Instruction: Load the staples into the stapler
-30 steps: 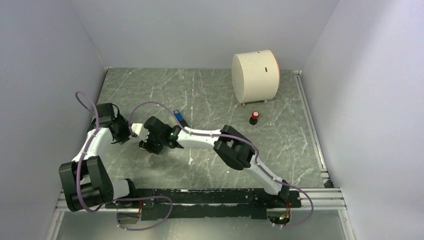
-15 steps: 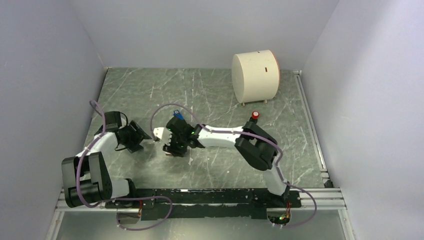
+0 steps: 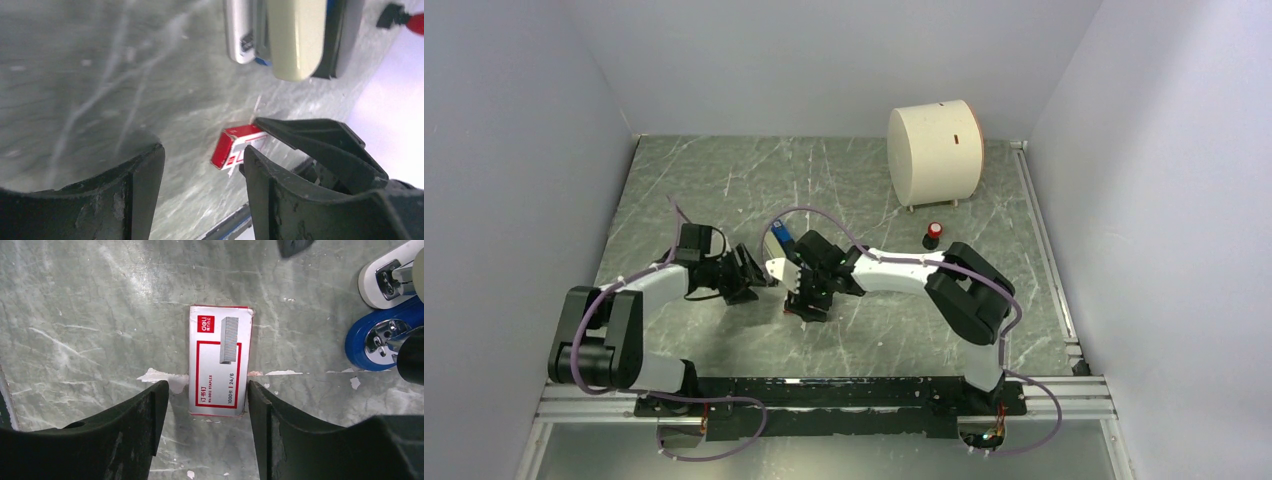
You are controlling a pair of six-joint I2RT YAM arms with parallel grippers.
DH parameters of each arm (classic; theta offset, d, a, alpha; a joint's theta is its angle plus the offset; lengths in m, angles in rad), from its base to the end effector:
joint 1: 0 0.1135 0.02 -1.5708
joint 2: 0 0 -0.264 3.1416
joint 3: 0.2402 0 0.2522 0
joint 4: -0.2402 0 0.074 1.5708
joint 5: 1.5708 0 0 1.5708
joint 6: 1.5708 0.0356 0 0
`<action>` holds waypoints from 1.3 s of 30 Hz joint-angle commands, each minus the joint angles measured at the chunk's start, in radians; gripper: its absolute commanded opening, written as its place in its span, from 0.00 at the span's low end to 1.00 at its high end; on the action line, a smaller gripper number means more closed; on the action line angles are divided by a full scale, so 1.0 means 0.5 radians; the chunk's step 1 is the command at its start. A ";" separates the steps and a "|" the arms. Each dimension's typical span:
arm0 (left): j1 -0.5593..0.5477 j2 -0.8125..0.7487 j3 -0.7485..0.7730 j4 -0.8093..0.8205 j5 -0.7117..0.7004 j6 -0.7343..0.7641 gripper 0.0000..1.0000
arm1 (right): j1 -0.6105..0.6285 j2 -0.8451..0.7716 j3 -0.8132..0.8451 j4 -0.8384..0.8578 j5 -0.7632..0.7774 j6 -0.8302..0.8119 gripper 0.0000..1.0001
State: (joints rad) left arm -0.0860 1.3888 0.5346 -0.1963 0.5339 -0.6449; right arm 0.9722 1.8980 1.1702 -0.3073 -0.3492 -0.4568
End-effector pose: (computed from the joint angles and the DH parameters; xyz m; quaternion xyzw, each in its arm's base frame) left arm 0.2280 -0.0378 0.1370 -0.1919 0.9147 -0.3268 0.1406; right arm 0.2055 0.3229 0.1529 -0.6570 0.6873 0.2284 0.2093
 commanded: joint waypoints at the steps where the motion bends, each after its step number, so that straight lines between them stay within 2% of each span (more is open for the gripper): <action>1: -0.121 0.050 -0.044 0.224 0.199 -0.025 0.63 | 0.005 0.046 -0.099 -0.068 0.005 0.017 0.64; 7: -0.227 0.126 -0.074 0.375 0.298 -0.057 0.49 | 0.019 0.001 -0.226 0.194 0.048 0.020 0.59; 12: -0.321 0.218 -0.087 0.529 0.320 -0.068 0.45 | 0.034 0.010 -0.233 0.298 0.082 0.036 0.57; 19: -0.352 0.256 -0.086 0.561 0.287 -0.078 0.31 | 0.054 0.026 -0.232 0.348 0.103 0.065 0.49; 25: -0.372 0.283 -0.091 0.534 0.324 -0.052 0.27 | 0.062 0.027 -0.254 0.407 0.114 0.102 0.47; 30: -0.407 0.278 -0.033 0.330 0.237 0.052 0.27 | 0.064 0.060 -0.235 0.427 0.164 0.120 0.46; 36: -0.434 0.323 -0.059 0.446 0.376 0.002 0.26 | 0.064 0.096 -0.194 0.435 0.157 0.113 0.46; 39: -0.438 0.333 -0.055 0.440 0.357 0.005 0.26 | 0.056 0.102 -0.162 0.413 0.122 0.144 0.46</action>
State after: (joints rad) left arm -0.2844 1.5360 0.4988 0.0200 0.6724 -0.6533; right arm 0.9970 1.8862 1.0836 -0.0872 -0.3149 -0.3885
